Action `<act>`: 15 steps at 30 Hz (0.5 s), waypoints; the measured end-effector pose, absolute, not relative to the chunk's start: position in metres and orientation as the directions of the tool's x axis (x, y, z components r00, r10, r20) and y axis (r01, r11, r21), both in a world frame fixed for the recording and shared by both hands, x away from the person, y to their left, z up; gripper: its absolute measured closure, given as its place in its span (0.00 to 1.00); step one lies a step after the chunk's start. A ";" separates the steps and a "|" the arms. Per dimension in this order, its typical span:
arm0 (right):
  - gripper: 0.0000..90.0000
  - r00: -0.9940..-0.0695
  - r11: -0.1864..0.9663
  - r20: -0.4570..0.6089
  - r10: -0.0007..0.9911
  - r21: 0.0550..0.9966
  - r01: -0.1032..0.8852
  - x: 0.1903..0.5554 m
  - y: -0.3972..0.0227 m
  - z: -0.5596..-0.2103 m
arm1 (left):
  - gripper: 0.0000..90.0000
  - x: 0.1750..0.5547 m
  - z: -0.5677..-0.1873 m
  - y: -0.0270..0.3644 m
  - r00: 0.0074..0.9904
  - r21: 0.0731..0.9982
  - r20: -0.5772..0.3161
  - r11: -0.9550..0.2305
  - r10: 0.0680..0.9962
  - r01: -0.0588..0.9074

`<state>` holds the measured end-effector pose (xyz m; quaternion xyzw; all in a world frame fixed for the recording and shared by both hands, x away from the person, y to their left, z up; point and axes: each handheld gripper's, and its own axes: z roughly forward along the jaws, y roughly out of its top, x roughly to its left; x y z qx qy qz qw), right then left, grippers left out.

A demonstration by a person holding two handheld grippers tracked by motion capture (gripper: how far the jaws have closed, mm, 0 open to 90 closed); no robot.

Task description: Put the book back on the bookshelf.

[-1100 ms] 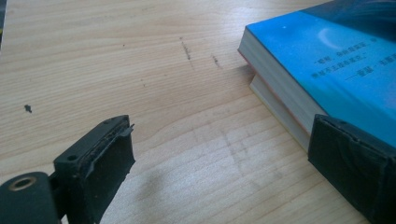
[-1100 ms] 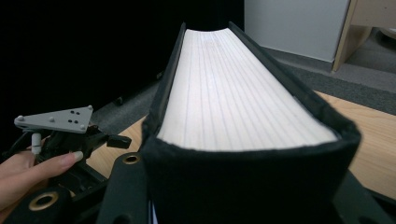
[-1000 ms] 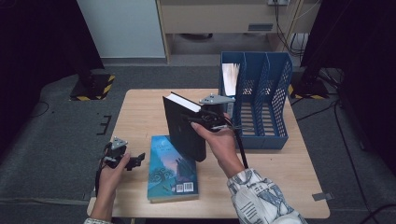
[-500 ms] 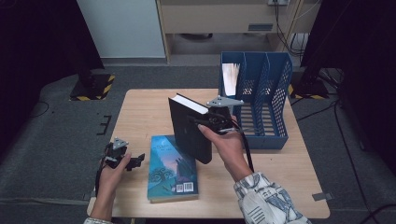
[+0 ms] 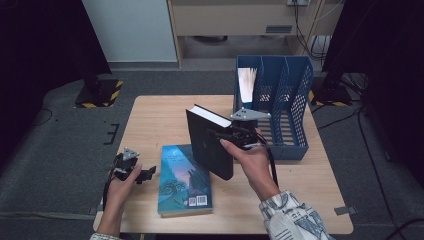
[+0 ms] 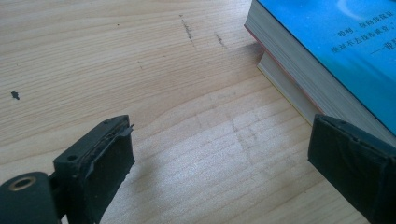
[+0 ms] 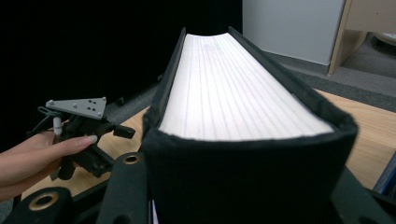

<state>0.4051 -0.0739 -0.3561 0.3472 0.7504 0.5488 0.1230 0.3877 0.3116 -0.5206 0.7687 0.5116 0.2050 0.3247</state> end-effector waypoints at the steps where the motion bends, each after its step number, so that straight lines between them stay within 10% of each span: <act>1: 0.59 -0.728 0.155 0.198 0.656 0.909 0.387 0.404 -0.076 -0.357 | 0.07 0.388 -0.521 0.312 0.393 0.709 -0.017 -0.266 0.920 0.654; 15: 0.59 -0.714 0.106 0.246 0.656 0.906 0.410 0.395 -0.102 -0.366 | 0.07 0.388 -0.522 0.310 0.402 0.704 -0.018 -0.274 0.915 0.656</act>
